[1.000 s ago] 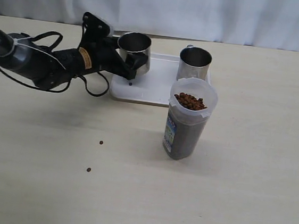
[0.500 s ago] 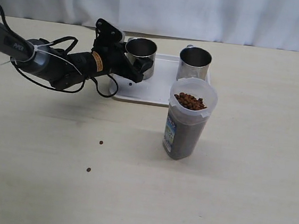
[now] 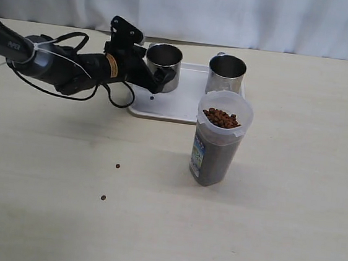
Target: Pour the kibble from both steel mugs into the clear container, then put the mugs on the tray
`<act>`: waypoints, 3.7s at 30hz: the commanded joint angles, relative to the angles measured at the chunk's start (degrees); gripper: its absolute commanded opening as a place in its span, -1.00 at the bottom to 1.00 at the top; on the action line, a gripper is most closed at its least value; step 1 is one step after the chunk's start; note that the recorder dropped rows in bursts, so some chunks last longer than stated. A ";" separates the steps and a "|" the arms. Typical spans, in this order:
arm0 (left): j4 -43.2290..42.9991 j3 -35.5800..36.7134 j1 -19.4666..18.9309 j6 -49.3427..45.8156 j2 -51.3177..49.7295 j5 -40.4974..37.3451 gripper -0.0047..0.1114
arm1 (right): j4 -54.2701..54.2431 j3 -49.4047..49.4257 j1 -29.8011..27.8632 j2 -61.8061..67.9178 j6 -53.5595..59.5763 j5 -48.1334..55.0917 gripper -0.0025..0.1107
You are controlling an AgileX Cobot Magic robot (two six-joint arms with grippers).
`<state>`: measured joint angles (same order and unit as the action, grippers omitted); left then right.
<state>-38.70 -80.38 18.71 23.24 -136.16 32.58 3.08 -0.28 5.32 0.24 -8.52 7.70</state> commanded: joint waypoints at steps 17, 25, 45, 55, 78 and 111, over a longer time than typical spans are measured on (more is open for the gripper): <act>-4.30 3.08 -1.30 5.41 10.49 -20.19 0.33 | 0.18 0.28 0.15 -0.24 0.47 -0.09 -0.87; -4.15 3.08 -1.30 5.62 15.21 -28.75 0.33 | 0.18 0.28 0.15 -0.24 0.47 -0.09 -0.87; -2.61 37.74 -9.77 14.67 50.27 -13.31 -0.92 | 0.18 0.28 0.15 -0.24 0.47 -0.09 -0.87; 12.87 71.75 -17.42 14.19 83.28 12.05 -0.92 | 0.18 0.28 0.15 -0.24 0.47 -0.09 -0.87; -13.32 80.38 -17.17 38.74 136.16 -22.35 -0.92 | 0.18 0.28 0.15 -0.24 0.47 -0.09 -0.87; -24.56 80.38 -16.72 54.86 136.16 -14.63 -0.92 | 0.18 0.28 0.15 -0.24 0.47 -0.09 -0.87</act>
<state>-63.86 -0.14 1.51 76.55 -0.20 15.90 3.08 -0.28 5.32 0.24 -8.52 7.70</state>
